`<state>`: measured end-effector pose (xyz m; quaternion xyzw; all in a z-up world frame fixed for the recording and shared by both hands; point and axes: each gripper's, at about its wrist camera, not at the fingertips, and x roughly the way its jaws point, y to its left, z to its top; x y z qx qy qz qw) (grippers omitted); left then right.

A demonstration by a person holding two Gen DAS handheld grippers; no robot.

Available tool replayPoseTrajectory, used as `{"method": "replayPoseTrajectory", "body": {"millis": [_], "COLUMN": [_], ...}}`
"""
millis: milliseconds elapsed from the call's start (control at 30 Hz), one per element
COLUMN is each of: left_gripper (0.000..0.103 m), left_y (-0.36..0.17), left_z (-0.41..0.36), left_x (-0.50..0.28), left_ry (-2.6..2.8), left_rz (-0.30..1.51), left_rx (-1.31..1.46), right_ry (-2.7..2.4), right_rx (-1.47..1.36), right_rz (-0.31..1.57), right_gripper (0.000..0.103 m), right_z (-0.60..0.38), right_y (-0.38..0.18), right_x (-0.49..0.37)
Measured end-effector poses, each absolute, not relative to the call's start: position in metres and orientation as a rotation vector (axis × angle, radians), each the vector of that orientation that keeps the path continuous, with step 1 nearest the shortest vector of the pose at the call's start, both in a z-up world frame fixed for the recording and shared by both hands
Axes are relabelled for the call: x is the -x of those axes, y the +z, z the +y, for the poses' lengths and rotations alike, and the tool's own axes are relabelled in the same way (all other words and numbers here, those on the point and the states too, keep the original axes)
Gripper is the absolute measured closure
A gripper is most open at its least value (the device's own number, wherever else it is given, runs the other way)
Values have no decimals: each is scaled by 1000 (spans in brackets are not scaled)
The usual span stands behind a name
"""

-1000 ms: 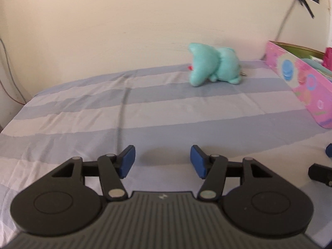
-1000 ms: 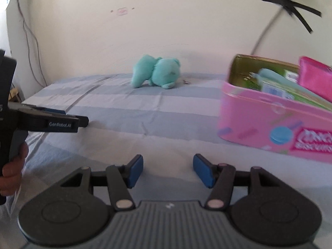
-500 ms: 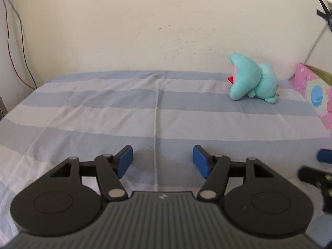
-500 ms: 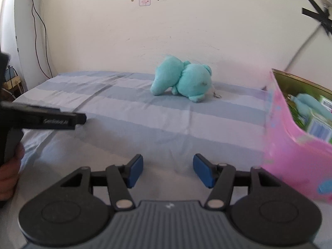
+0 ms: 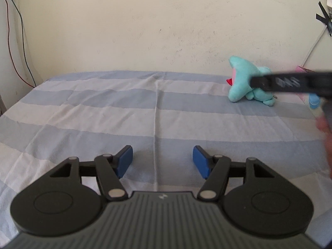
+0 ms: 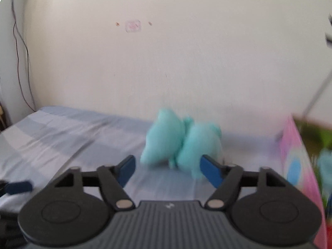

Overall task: Organize objects
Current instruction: 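Move the right gripper toward the teal teddy bear, then grasp the teal teddy bear with the right gripper and lift it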

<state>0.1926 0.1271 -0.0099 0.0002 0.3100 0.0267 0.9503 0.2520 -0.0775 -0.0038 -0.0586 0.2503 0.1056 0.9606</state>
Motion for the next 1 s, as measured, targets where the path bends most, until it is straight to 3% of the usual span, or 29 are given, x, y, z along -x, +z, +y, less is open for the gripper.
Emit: {"method": "replayPoseTrajectory", "body": {"millis": [300, 367, 400, 433, 667, 1000], "left_gripper": [35, 32, 31, 31, 31, 31], "left_y": [-9, -9, -10, -10, -9, -9], "left_z": [127, 128, 129, 129, 129, 129], "left_x": [-191, -190, -191, -191, -191, -192], "left_ry": [29, 21, 16, 15, 18, 16], "left_rz": [637, 637, 638, 638, 636, 635], "left_rx": [23, 30, 33, 35, 35, 39], "right_ry": [75, 82, 88, 106, 165, 340], "right_rx": [248, 238, 235, 236, 247, -73], "right_rz": [549, 538, 530, 525, 500, 531], "right_gripper": [25, 33, 42, 61, 65, 65], "right_z": [-51, -53, -54, -54, -64, -127], "right_y": [-18, -19, -19, -19, -14, 0], "right_x": [-312, -309, -303, -298, -248, -143]}}
